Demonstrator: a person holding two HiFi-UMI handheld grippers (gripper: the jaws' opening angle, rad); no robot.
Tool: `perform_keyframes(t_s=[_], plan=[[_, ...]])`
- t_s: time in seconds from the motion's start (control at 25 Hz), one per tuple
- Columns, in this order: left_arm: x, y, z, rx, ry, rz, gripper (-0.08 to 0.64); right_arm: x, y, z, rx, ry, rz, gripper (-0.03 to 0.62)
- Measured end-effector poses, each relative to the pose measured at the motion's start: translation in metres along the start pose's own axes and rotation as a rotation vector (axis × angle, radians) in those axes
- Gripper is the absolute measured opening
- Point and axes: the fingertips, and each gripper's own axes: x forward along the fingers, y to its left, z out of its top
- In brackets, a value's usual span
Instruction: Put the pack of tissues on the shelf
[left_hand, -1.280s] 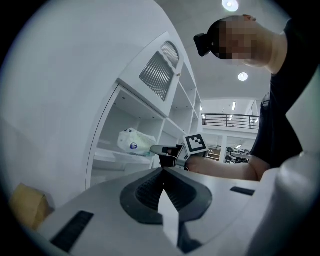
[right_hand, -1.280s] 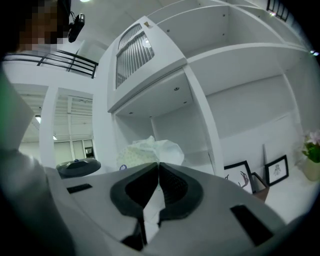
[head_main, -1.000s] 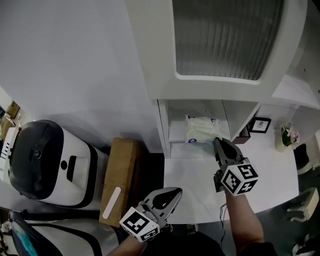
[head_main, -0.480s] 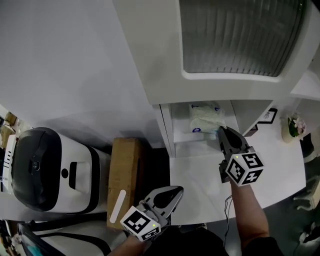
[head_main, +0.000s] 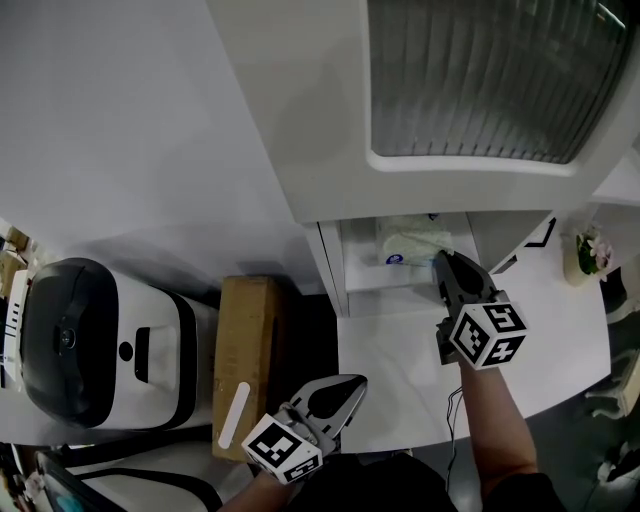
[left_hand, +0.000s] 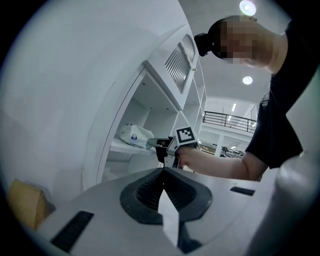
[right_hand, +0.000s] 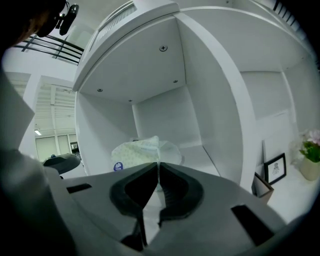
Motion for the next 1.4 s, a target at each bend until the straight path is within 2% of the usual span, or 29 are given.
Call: perform_keyframes(t_s=[0.2,0.28,0.32,0.64,0.68,0.8,1.4], plan=[[0.003,-0.007,0.001,0.004,-0.008,0.01,0.005,-0.002,0.0,-0.001,0.011,0.0,0.017,0.018],[0.004,-0.012,0.002,0.005,-0.012,0.015,0.005,-0.005,-0.001,0.001,0.017,-0.004,0.024,0.078],[0.004,-0.014,0.002,0.006,-0.014,0.017,0.005,-0.008,-0.002,0.001,0.019,-0.007,0.025,0.08],[0.006,-0.035,0.007,0.022,-0.045,0.039,0.005,-0.046,-0.003,0.009,0.019,-0.042,0.054,0.078],[0.006,-0.037,0.007,0.023,-0.049,0.042,0.005,-0.052,-0.001,0.008,0.02,-0.045,0.064,0.06],[0.008,-0.047,0.008,0.026,-0.061,0.047,0.005,-0.069,0.007,0.002,0.035,-0.039,0.109,0.011],[0.017,-0.115,-0.009,0.033,-0.113,0.112,0.005,-0.165,0.044,-0.031,0.028,0.023,0.315,0.009]])
